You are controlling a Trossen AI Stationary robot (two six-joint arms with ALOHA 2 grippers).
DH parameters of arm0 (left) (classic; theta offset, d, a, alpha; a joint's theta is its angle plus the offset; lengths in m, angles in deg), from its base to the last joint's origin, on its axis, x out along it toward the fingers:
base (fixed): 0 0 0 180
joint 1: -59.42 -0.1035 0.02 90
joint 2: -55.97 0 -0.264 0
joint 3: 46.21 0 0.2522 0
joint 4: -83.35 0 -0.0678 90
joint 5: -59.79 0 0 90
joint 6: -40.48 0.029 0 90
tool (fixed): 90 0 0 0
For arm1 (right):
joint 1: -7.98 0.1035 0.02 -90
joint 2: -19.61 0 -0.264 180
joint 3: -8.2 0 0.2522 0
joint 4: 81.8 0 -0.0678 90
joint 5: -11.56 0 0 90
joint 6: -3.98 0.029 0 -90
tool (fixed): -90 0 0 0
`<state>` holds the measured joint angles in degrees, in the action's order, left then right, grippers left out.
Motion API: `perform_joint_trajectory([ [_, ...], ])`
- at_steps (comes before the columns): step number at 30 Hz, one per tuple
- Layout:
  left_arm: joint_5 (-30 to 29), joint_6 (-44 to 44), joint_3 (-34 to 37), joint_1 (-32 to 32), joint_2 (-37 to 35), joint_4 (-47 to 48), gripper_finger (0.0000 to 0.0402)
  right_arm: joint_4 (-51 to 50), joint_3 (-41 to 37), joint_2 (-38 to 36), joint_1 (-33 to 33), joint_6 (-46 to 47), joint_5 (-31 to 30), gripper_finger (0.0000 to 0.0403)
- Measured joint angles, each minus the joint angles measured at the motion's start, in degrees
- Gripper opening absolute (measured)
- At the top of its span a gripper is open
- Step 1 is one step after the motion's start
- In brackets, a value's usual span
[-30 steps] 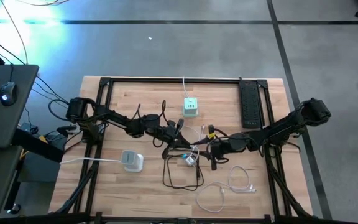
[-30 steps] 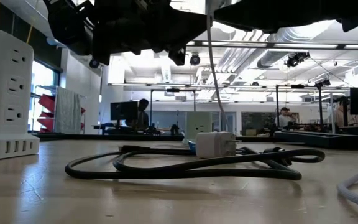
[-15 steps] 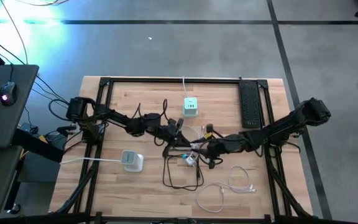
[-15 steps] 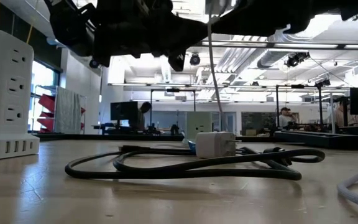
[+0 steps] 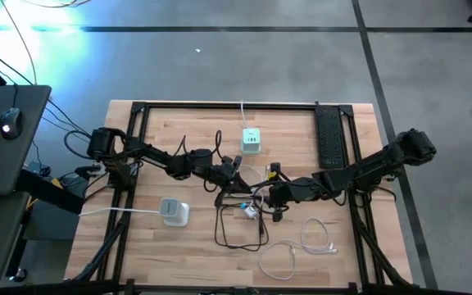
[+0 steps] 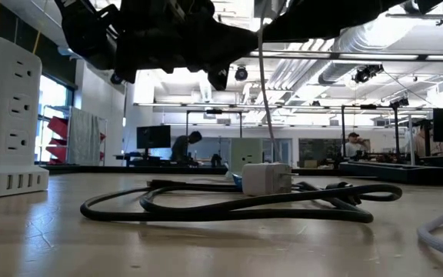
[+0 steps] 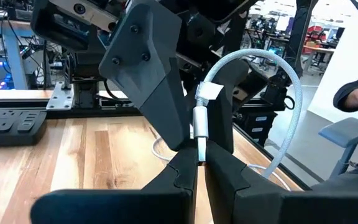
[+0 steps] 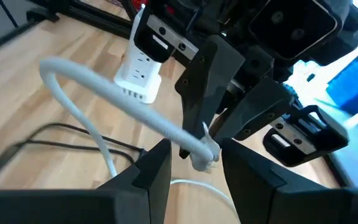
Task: Insert USB
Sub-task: Insert the top white charger cable into the green outlet extension
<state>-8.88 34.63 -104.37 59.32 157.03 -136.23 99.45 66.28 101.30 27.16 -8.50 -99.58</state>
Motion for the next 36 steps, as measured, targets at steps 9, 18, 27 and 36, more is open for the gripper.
perform_joint_trajectory([
  [9,-0.87,0.37,0.0,0.0,0.0,0.04,0.0,-5.17,0.09,-4.42,0.0,9.53,0.04,0.0126],
  [18,-1.96,0.44,0.0,0.0,0.0,0.07,0.0,-5.97,0.09,-4.28,-0.63,14.66,0.23,0.0126],
  [27,-2.82,0.48,0.0,0.0,-0.04,0.63,0.0,-6.17,0.09,-4.26,-1.91,16.75,0.43,0.0069],
  [36,-3.18,0.64,0.0,0.0,-0.04,0.93,0.0,-6.22,0.09,-4.26,-1.95,16.18,0.34,0.0008],
])
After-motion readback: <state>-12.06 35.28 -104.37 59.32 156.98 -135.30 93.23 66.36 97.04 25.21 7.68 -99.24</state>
